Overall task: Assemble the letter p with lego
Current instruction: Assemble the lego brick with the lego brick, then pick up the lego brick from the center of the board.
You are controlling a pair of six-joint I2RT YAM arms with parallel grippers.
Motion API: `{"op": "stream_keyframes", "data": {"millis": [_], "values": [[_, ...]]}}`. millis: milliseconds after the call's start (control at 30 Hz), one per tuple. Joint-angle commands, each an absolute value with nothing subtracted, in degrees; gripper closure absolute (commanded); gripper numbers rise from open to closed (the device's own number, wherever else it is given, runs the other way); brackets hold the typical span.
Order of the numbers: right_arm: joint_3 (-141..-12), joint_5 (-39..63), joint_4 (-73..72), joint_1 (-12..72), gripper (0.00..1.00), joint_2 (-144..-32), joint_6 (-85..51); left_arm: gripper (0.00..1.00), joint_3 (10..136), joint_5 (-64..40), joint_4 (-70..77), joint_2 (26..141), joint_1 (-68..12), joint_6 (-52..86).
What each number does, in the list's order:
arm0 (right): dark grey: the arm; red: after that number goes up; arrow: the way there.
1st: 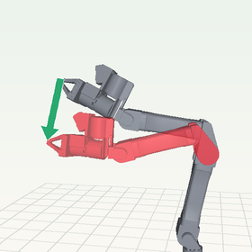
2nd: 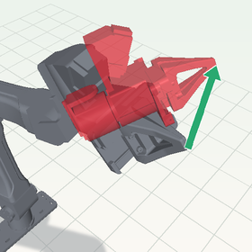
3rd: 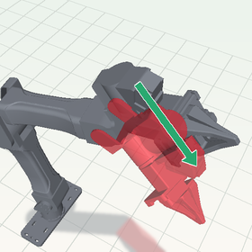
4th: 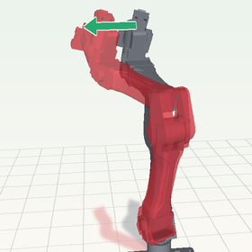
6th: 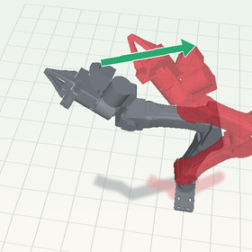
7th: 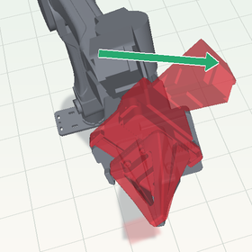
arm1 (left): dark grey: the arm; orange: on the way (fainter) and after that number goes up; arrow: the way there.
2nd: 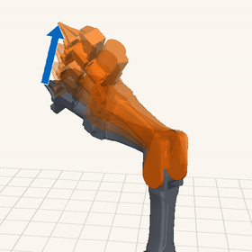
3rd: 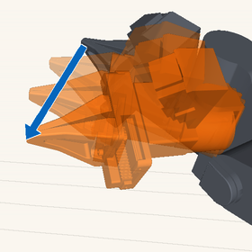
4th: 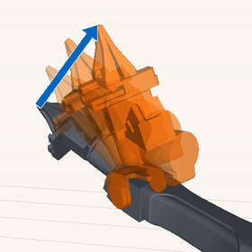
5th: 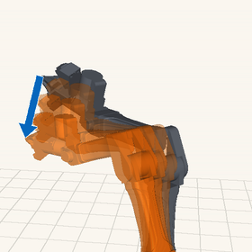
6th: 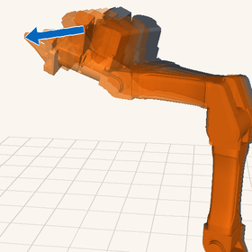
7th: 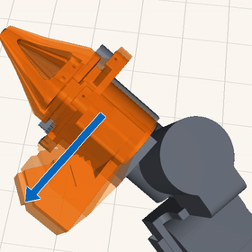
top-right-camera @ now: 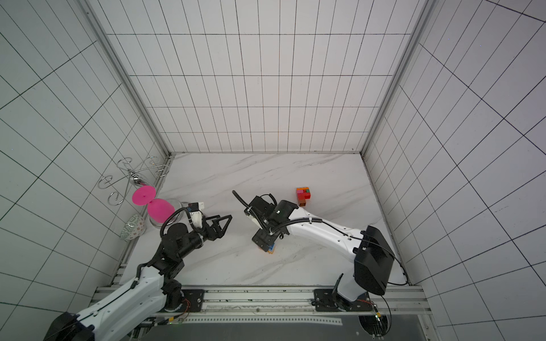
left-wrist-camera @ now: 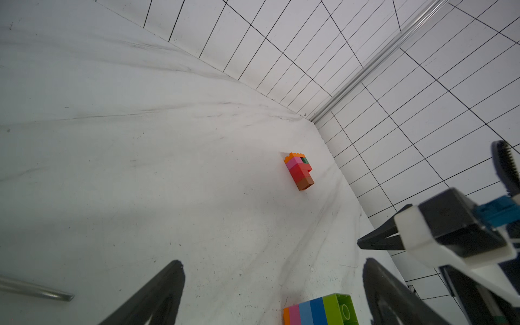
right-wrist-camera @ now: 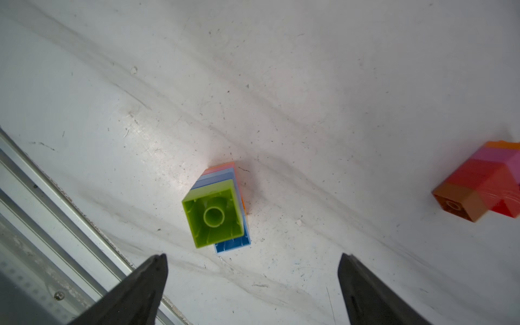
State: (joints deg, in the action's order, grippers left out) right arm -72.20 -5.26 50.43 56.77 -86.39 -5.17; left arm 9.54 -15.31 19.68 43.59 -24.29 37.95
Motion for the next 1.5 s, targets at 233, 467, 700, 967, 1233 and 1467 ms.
{"op": "stream_keyframes", "data": {"millis": [233,467,700,967,1233,1467], "values": [[-74.6,6.0,54.8,46.0,0.01,-87.5,-40.1,0.03,11.1,-17.6,22.5,51.7,-24.2,38.4],[-79.7,14.3,53.9,44.4,0.02,-96.1,-56.9,0.03,12.8,-21.0,22.3,56.8,-24.2,38.6],[-83.6,17.4,58.7,45.0,0.02,-105.8,-63.9,0.03,12.9,-21.5,22.2,56.4,-24.2,38.5],[-81.3,20.1,57.7,47.3,0.02,-109.5,-67.2,0.03,12.8,-21.4,21.9,55.4,-24.2,38.6],[-78.3,18.8,58.6,48.3,0.02,-110.2,-68.7,0.03,12.6,-21.1,21.8,54.4,-24.2,38.6],[-74.8,18.2,59.4,48.7,0.02,-107.9,-72.1,0.03,12.5,-21.0,21.9,54.2,-24.2,38.6]]}}
